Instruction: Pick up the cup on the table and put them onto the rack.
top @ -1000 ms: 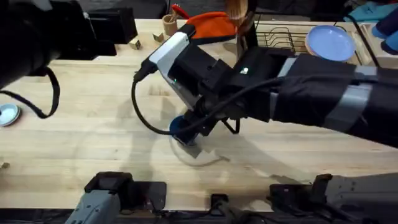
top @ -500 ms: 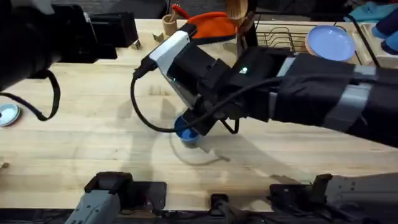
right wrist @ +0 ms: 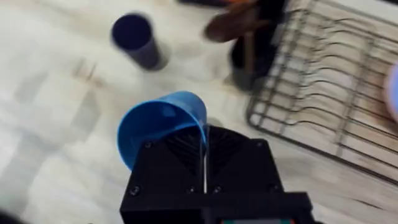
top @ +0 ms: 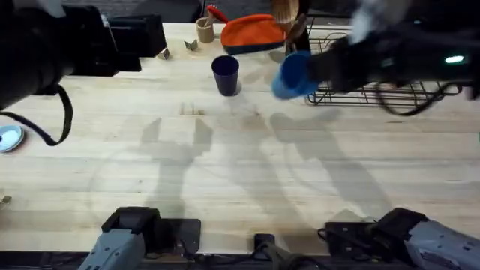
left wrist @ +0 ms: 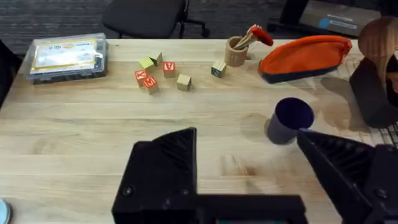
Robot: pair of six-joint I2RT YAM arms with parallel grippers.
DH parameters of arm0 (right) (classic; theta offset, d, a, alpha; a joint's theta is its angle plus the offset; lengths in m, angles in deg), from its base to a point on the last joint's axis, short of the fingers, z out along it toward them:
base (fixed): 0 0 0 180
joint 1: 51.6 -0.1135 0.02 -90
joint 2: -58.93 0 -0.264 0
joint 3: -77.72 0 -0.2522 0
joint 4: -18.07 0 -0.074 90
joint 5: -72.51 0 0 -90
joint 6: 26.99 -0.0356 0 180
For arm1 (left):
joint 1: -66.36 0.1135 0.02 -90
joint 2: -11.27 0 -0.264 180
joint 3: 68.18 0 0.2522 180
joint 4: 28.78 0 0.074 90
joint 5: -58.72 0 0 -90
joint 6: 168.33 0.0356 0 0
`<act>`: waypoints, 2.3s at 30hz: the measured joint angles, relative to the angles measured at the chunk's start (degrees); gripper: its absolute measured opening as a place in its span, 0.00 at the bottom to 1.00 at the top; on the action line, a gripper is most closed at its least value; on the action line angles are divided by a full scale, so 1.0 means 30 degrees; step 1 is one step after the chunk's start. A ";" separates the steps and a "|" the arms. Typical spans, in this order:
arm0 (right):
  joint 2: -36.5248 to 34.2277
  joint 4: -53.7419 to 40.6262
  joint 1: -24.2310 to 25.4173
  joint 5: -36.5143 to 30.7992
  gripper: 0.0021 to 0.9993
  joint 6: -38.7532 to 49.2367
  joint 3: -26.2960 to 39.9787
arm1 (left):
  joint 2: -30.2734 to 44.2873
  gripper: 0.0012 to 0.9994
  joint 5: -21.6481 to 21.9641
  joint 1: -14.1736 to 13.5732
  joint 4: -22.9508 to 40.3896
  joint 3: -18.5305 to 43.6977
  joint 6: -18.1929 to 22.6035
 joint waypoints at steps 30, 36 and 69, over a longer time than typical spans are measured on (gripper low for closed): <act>-0.2914 0.3034 0.8491 -0.0288 0.03 -0.0004 0.0117 | 0.0000 1.00 0.0000 0.0000 -0.0131 0.0000 0.0000; -0.4753 0.3141 0.8491 -0.0281 0.03 -0.0044 0.0117 | 0.0000 1.00 0.0000 0.0000 -0.0133 0.0000 0.0000; -0.8397 0.2922 0.8491 -0.0274 0.23 -0.2153 0.0117 | 0.0000 1.00 -0.0051 0.0000 -0.0138 0.0000 0.0000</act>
